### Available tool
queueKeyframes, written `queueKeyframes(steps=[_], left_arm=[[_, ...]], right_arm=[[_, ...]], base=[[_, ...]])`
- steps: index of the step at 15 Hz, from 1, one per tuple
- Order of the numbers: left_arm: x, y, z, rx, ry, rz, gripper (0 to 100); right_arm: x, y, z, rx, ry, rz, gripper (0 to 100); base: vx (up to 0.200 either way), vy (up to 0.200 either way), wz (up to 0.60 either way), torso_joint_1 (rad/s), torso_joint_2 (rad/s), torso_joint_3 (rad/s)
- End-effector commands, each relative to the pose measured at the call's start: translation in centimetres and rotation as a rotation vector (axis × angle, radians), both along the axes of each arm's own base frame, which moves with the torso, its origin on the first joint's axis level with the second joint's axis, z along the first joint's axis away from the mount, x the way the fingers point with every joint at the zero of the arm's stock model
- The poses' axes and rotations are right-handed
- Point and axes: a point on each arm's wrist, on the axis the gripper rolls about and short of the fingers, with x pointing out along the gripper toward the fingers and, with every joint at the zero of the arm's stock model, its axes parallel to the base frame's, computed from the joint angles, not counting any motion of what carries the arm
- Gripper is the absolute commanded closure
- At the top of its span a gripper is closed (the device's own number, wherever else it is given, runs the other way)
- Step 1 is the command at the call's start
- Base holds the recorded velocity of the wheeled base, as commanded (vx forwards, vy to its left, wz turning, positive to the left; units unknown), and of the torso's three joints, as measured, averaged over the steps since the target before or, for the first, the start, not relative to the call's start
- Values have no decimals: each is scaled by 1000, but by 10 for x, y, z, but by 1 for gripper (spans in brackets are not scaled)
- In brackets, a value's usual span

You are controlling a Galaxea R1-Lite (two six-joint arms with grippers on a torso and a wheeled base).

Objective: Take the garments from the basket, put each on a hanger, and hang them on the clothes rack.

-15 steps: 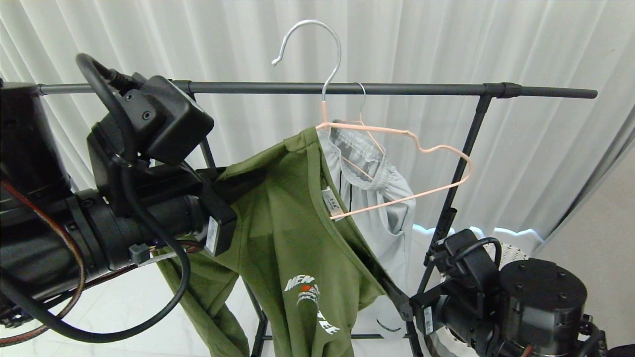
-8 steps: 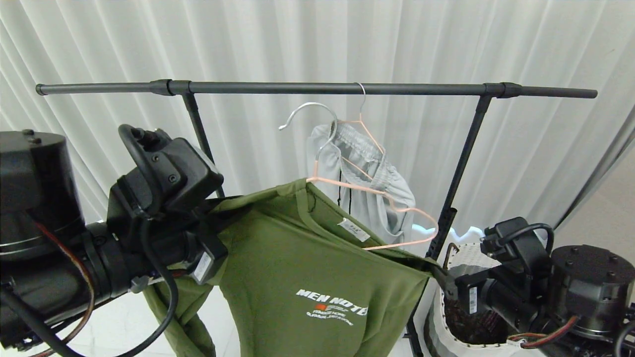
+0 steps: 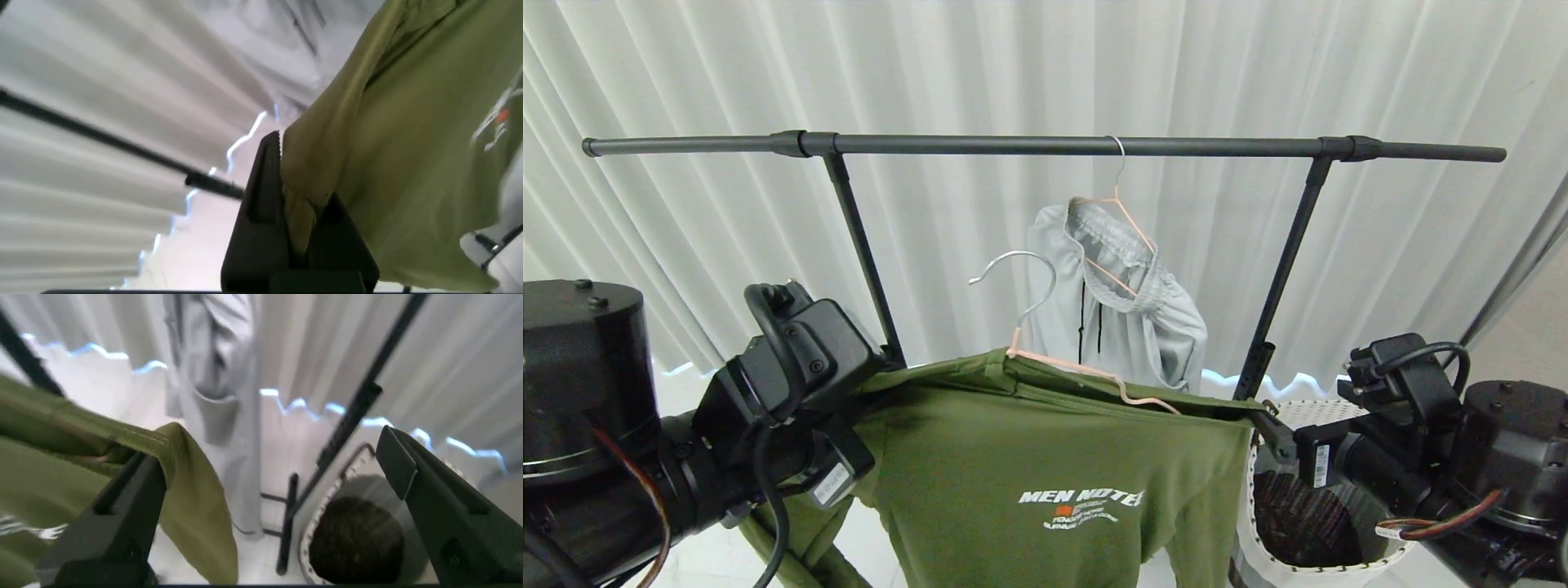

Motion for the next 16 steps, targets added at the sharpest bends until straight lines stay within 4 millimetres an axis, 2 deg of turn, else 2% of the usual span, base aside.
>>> queueKeyframes(steps=[1,5,9,12,14,16], left_arm=[[0,0,-3,10,7,9,100],[-2,-5,3,-90,16,23,100],[-5,-11,5,-157,7,4,100],[-6,-12,6,-165,2,-6,100],[-8,-16,9,-188,-16,-51,100],[-7,-19,11,-214,-38,-86,100]], right_arm=[[-3,-1,7,9,-28,12,0],[-32,13,22,25,-85,208,0],[-38,12,33,-60,-164,352,0],[-41,8,47,-74,-164,356,0],[-43,2,71,-96,-124,415,0],[-44,-1,102,-96,-94,550,0]], base=[[0,0,0,0,0,0],[0,0,0,0,0,0],[0,0,0,0,0,0],[0,0,0,0,0,0],[0,0,0,0,0,0],[0,0,0,0,0,0]])
